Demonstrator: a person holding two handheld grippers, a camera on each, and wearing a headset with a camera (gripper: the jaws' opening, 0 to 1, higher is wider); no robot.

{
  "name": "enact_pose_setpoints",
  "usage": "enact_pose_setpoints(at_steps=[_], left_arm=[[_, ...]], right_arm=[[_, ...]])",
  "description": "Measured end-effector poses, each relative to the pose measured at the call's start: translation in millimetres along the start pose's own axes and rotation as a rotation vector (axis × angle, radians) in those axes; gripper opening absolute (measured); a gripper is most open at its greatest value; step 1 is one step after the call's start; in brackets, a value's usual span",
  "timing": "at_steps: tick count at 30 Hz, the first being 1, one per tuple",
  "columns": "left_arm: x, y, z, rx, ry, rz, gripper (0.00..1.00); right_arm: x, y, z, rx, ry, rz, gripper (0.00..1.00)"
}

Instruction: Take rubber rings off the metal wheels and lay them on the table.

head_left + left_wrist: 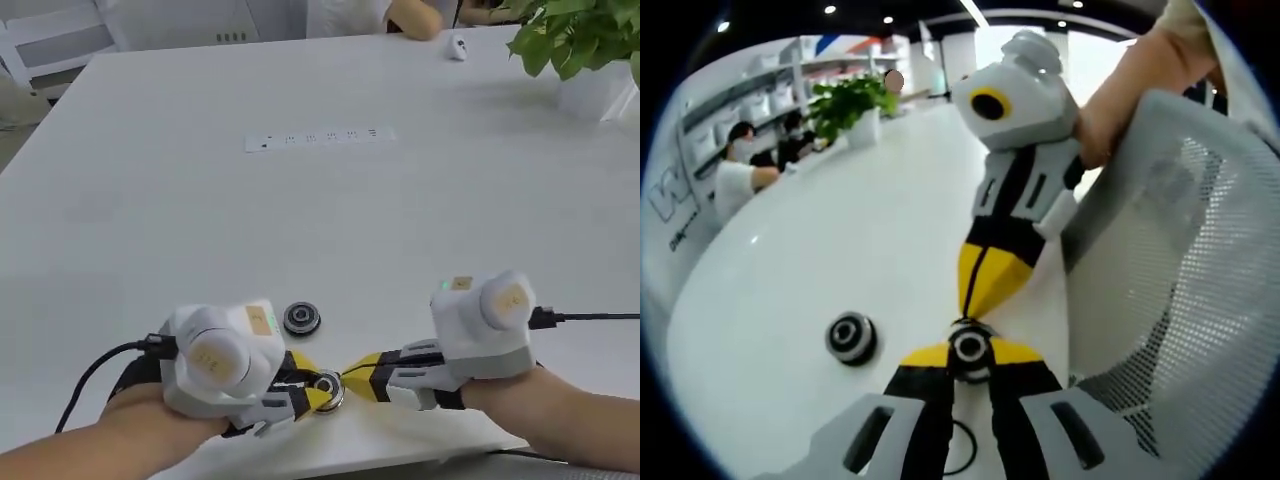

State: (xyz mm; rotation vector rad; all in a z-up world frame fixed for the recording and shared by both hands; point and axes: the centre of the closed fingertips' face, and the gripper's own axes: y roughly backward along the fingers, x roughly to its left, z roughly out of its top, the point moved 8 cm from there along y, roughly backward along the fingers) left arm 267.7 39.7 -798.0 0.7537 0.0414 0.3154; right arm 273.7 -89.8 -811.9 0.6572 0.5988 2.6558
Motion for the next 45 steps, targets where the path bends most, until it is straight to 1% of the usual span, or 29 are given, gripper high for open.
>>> enact_pose_setpoints(at_steps=[16, 30, 38, 39, 40, 41, 45], left_arm=[[-0.4, 0.1, 0.4, 0.002, 0.001, 0.002, 0.12], [-1.1, -0.1, 0.3, -0.001, 0.001, -0.001, 0.12], [-1.9, -0.3, 0.5, -0.001, -0.002, -0.002, 0.12], [-1.7, -0.4, 0.5, -0.001, -0.004, -0.002, 0.12], [-1.7, -0.4, 0.4, -0.001, -0.006, -0.004, 0.12], [-1.8, -0.2, 0.2, -0.003, -0.003, -0.003, 0.12], [-1.6, -0.1, 0.2, -0.004, -0.003, -0.004, 0.12]], right_arm=[[3.1, -1.9, -0.5, -0.011, -0.037, 0.034, 0.0], [5.9, -3.9, -0.6, -0.013, -0.044, 0.063, 0.0], [8.1, -4.8, 0.1, -0.025, -0.052, 0.084, 0.0], [14.5, -5.7, 0.7, -0.026, -0.05, 0.143, 0.0], [15.6, -6.4, 1.4, -0.029, -0.025, 0.124, 0.0], [14.2, -5.3, 2.4, -0.019, -0.031, 0.108, 0.0], [11.3, -5.0, 0.6, -0.024, -0.035, 0.101, 0.0]])
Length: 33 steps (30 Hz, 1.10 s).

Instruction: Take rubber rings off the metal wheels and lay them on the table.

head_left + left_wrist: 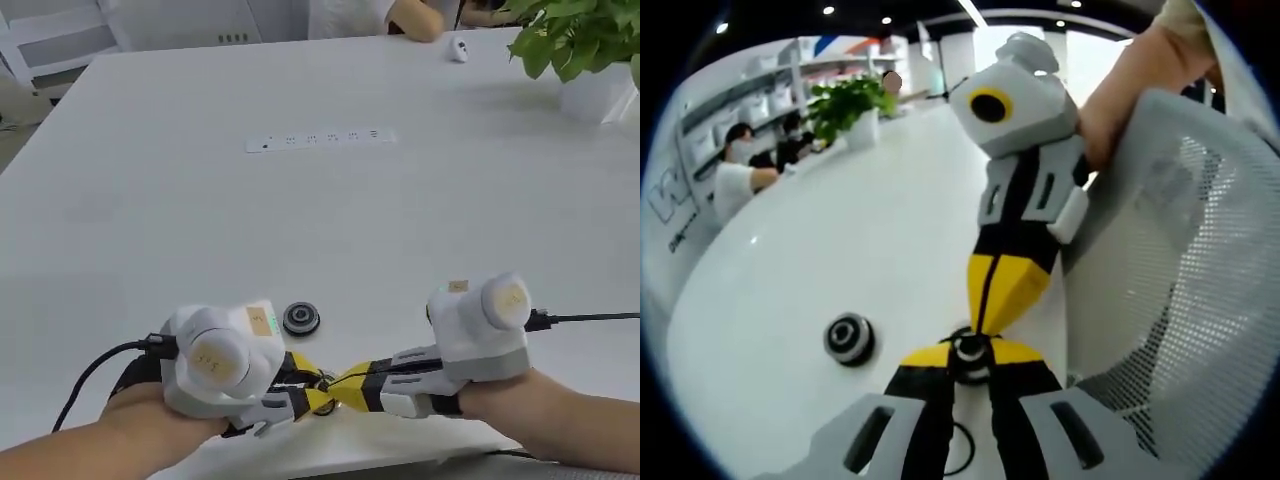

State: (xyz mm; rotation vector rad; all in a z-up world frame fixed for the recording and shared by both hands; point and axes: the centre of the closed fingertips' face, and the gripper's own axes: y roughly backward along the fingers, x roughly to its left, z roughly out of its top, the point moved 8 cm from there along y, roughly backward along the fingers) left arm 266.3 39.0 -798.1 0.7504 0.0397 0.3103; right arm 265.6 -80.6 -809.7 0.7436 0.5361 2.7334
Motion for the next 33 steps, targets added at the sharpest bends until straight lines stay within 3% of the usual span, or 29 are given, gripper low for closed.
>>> enact_pose_setpoints(at_steps=[8, 21, 33], left_arm=[[0.2, -0.1, 0.2, -0.002, -0.005, -0.003, 0.13], [0.6, 4.7, 1.0, -0.008, 0.021, -0.032, 0.18], [-0.3, 24.0, 5.5, -0.044, 0.047, -0.034, 0.24]], right_arm=[[-5.2, 3.2, 0.3, -0.014, -0.012, -0.033, 0.0], [-7.7, 5.0, 0.6, -0.022, -0.024, -0.044, 0.0], [-4.7, 7.9, 5.3, -0.042, -0.033, -0.028, 0.0]])
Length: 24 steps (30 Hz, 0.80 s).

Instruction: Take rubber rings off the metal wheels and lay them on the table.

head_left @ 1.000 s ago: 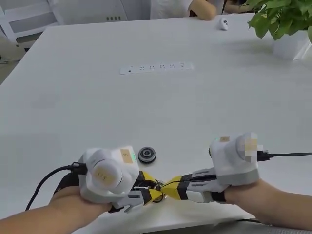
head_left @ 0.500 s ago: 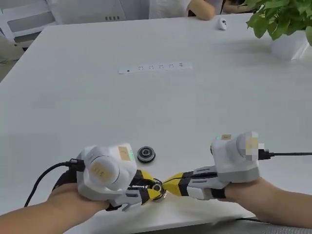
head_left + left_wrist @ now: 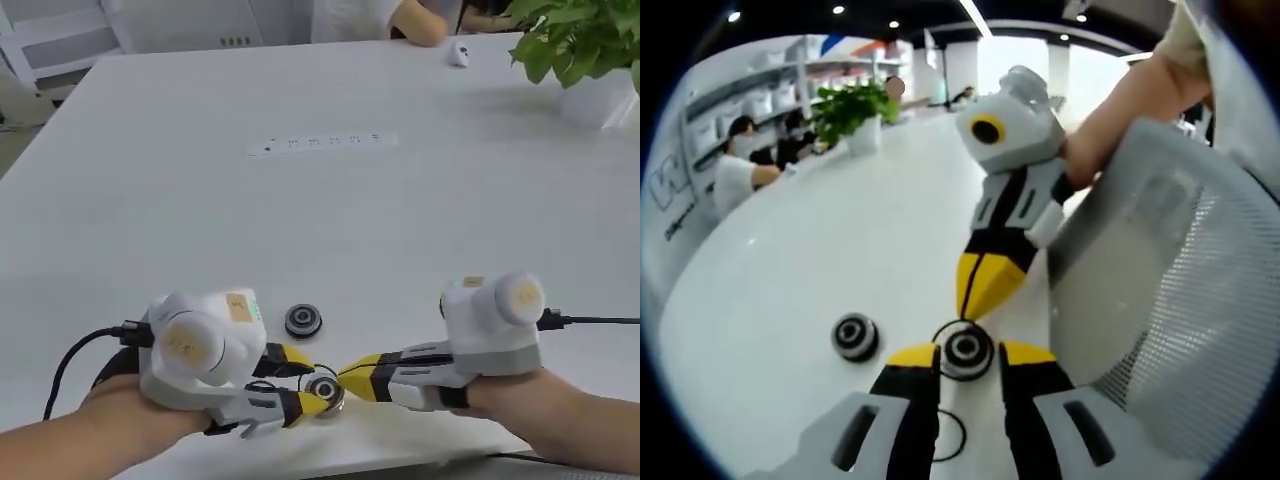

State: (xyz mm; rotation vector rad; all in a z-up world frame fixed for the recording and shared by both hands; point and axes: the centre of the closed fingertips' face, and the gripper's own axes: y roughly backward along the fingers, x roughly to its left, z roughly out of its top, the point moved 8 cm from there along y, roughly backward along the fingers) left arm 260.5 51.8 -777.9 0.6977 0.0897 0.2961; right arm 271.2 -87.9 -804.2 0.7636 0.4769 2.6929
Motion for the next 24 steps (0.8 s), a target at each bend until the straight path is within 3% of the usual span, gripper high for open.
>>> enact_pose_setpoints(at_steps=[7, 24], left_arm=[[-2.0, 13.8, 6.4, -0.021, -0.035, 0.018, 0.3], [4.3, 51.8, 2.5, -0.068, 0.019, 0.071, 0.45]], right_arm=[[3.5, 3.1, 4.5, -0.009, 0.003, 0.009, 0.0], [12.8, 3.1, 21.6, -0.012, 0.03, 0.033, 0.0]])
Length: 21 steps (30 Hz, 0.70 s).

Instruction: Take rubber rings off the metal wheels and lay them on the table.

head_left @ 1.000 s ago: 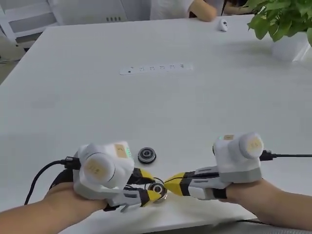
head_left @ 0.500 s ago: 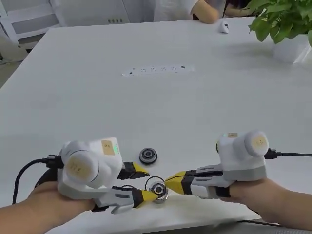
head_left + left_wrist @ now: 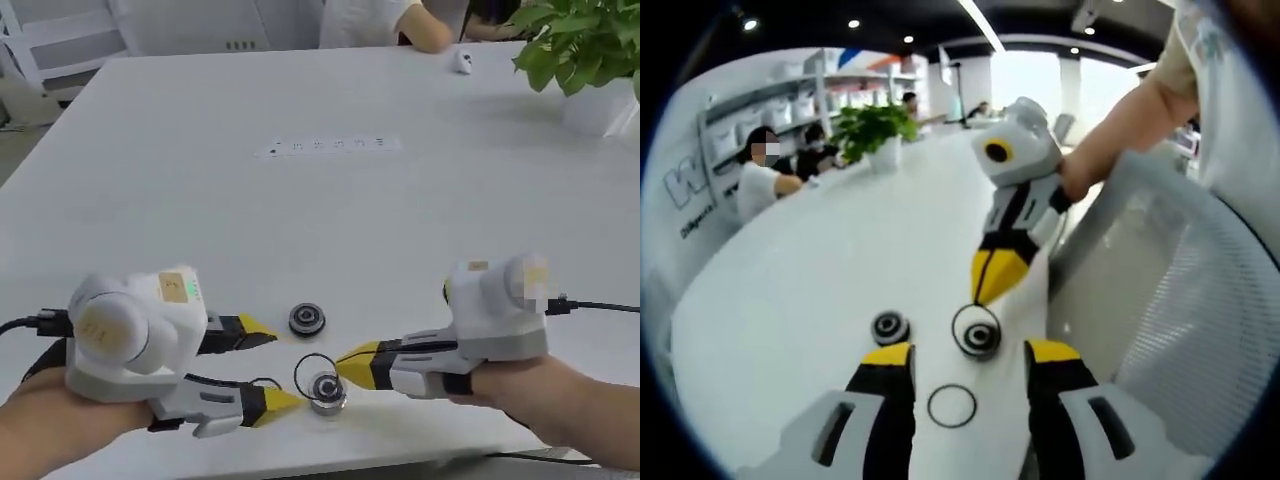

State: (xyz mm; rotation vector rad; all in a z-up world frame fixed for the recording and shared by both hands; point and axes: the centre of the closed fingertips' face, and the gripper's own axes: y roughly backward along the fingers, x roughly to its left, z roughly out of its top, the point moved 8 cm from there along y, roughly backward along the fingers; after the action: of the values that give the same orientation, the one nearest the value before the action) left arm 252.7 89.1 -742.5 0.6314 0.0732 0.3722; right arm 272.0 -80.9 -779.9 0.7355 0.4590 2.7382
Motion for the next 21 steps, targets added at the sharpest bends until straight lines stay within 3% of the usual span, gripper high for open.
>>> enact_pose_setpoints(at_steps=[6, 21], left_arm=[[6.1, 11.5, -1.5, -0.008, 0.017, 0.023, 0.49], [6.2, 34.1, -9.7, -0.003, 0.048, 0.041, 0.62]], right_arm=[[1.3, -2.5, 9.4, -0.003, 0.014, 0.011, 0.0], [2.8, -17.1, 24.8, 0.011, 0.036, 0.043, 0.0]])
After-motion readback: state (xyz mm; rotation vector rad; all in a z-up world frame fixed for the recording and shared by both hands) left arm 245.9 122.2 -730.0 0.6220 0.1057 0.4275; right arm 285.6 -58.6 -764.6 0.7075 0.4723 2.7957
